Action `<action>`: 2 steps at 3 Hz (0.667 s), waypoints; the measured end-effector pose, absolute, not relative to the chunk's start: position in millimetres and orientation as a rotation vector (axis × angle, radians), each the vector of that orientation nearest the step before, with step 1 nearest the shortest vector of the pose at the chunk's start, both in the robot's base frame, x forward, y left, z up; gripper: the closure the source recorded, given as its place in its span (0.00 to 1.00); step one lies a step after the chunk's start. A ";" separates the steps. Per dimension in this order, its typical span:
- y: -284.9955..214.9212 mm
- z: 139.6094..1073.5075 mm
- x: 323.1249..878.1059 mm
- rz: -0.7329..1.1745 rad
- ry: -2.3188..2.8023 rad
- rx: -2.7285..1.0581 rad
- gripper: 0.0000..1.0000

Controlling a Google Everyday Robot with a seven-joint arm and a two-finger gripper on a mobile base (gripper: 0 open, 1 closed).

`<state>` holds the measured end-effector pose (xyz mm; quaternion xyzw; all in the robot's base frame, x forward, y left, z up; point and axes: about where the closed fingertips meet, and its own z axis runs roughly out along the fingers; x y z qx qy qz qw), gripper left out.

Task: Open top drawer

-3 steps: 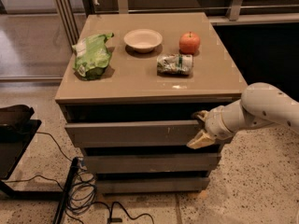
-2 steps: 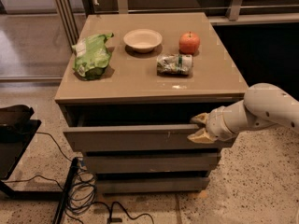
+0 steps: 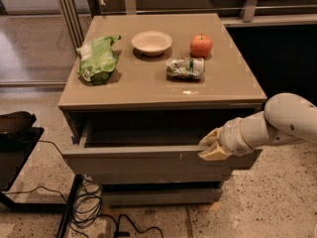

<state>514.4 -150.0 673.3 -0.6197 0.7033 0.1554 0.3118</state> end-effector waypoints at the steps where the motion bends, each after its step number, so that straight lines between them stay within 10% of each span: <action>1: -154.4 669.7 490.1 0.423 1.857 -1.617 1.00; 2: -154.5 670.7 489.3 0.423 1.857 -1.617 0.82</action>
Offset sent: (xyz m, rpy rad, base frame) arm -0.0252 -0.0046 -0.0036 0.0151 0.0035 -0.0083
